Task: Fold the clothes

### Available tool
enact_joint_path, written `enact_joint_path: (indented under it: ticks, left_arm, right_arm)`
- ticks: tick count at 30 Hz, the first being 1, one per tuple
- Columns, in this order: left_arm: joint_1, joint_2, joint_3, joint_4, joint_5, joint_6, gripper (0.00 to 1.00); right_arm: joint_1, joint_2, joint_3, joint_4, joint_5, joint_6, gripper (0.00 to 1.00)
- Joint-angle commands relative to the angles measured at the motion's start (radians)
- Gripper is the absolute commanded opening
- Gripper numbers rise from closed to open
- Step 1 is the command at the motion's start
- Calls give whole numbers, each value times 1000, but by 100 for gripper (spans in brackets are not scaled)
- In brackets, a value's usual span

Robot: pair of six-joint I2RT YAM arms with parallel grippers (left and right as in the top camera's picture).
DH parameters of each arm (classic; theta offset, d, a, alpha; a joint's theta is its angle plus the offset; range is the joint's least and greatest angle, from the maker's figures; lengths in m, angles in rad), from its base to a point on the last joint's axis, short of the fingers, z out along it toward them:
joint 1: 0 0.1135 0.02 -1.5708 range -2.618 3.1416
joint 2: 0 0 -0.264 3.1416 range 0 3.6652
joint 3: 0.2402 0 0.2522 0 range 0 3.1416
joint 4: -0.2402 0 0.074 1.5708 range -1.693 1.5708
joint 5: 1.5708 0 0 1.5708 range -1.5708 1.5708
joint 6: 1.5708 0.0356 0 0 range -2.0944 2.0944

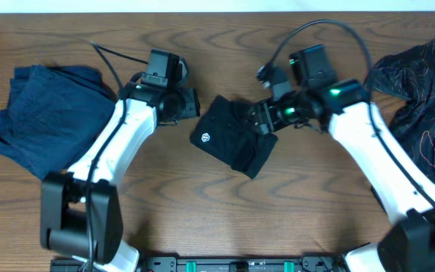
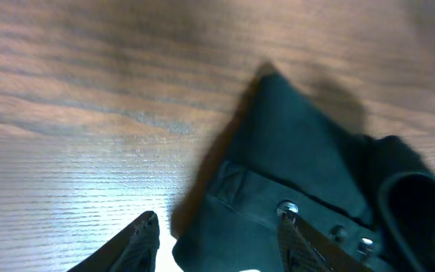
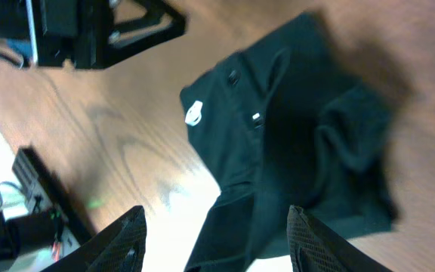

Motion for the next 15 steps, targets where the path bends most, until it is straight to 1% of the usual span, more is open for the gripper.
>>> enact_joint_path:
  ticks: [1,6,8,10,13,14,15]
  left_arm:
    - [2,50,15,5,43,9,52]
    - [-6,101,14,4,84,9,52]
    - [-16,114,14,4,87,9,52]
    - [-30,125,14,4,87,9,52]
    - [-49,136,13,-1,87,9,52]
    - [-55,136,12,-4,86,9,52]
    - [-58,136,12,-6,86,9,52]
  right_arm:
    - [39,63,-7,-3,-16,-12,58]
    - [69,146,-7,-27,223,58,57]
    - [74,171,-7,-40,259,65,55]
    - [76,193,-7,-66,290,69,48]
    - [76,211,-8,-135,421,157,38]
    - [76,214,-12,-150,462,183,32]
    - [76,214,-15,-163,491,201,24]
